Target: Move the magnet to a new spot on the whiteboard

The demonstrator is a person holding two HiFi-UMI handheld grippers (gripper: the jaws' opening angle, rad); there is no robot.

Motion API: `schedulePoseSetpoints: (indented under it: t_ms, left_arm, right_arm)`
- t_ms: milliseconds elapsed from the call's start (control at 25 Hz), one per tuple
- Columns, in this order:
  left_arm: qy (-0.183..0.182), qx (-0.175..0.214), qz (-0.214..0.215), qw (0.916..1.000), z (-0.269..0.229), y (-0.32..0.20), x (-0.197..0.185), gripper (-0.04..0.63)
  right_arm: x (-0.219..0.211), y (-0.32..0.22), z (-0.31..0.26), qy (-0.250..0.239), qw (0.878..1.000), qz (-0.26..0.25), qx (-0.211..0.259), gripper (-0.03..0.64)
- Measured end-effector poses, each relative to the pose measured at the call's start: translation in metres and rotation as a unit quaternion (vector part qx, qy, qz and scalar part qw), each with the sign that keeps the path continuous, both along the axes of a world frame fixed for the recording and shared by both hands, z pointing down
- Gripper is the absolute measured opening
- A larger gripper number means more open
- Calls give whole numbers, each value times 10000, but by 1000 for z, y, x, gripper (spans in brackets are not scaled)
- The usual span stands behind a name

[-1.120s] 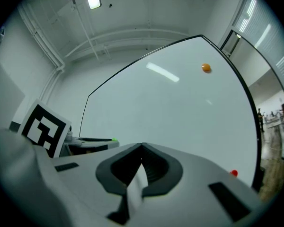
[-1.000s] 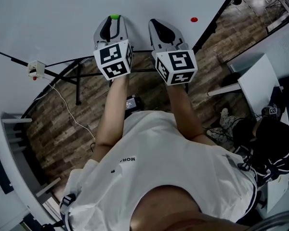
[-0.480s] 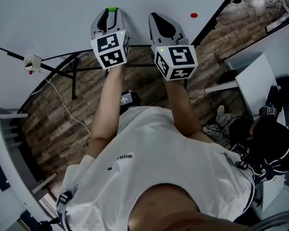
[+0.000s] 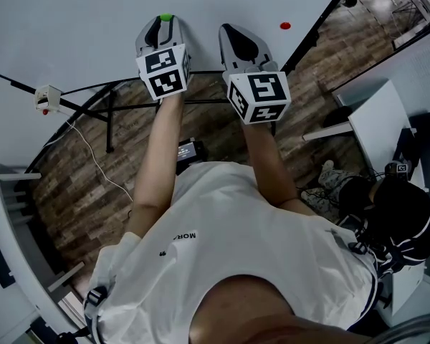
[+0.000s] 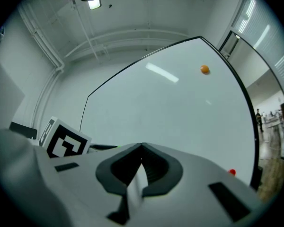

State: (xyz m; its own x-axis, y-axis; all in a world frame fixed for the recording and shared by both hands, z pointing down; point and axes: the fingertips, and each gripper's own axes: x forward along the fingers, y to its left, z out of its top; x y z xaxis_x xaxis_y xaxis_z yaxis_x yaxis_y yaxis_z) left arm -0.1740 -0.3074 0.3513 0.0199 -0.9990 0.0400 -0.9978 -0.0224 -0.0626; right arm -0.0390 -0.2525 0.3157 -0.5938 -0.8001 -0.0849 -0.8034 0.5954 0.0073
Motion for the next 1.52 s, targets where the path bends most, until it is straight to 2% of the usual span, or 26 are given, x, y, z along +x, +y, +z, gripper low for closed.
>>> schedulePoseSetpoints:
  t_ms: [760,1520]
  left_arm:
    - [-261,-145,70,9995,0,-29,6,121]
    - [-207,-209,75,9995,2,-31,-1,121]
  right_arm:
    - [4,1,-1,25,10000,45,21,12]
    - [-3,5,-2,30,10000,33,34,12]
